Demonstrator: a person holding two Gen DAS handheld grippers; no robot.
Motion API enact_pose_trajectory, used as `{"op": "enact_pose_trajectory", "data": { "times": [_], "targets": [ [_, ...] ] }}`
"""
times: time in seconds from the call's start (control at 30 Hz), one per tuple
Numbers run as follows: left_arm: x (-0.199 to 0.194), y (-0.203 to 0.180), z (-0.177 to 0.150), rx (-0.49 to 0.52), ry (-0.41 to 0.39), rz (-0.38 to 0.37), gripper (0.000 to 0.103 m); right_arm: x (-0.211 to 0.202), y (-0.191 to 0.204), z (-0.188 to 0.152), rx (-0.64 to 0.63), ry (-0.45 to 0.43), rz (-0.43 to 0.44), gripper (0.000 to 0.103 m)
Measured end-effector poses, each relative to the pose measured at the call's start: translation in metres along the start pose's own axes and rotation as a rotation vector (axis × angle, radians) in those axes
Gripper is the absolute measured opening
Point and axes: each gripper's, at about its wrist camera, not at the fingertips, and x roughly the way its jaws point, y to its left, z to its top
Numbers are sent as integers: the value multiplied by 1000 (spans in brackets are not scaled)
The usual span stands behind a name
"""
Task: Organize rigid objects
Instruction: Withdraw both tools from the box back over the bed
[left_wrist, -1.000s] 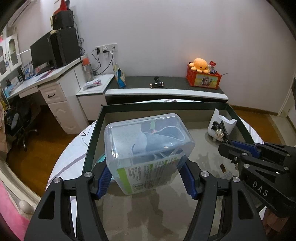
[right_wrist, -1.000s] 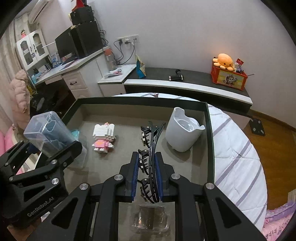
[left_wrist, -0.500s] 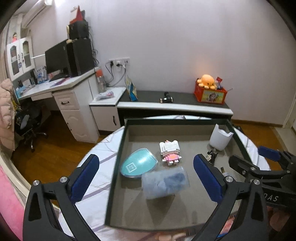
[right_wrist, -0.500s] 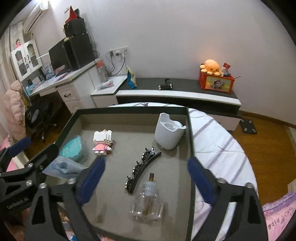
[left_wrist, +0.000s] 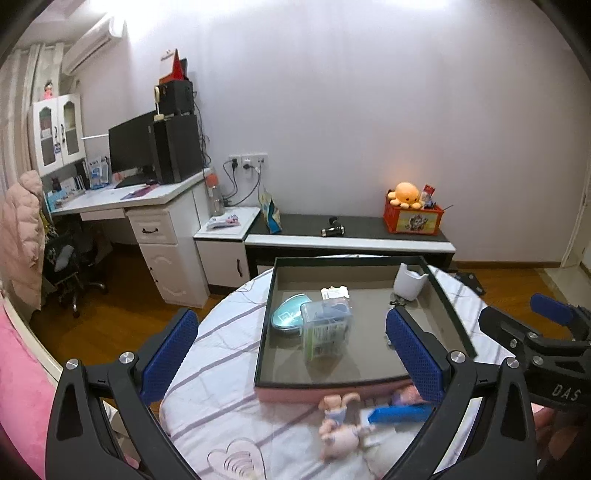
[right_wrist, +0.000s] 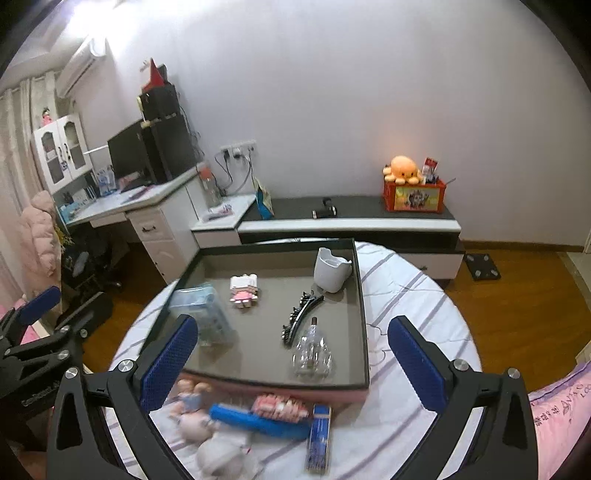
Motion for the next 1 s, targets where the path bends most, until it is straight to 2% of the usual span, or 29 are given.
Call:
{"op": "enact_pose_trajectory", "data": {
  "times": [0.23, 0.47, 0.7, 1.0],
  "targets": [
    [-51, 8, -15, 2, -24, 17, 103, -55, 11, -22, -5, -59, -1, 103],
    [-81, 19, -33, -12, -18, 29, 103, -95, 11, -49, 5, -84, -6, 103],
    [-105, 24, -50, -23, -21, 37, 103, -113, 14, -77, 14, -66, 1, 103],
    [-123, 23, -69, -19, -9, 32, 103, -129, 25, -95, -16, -55, 5, 103]
  ]
}}
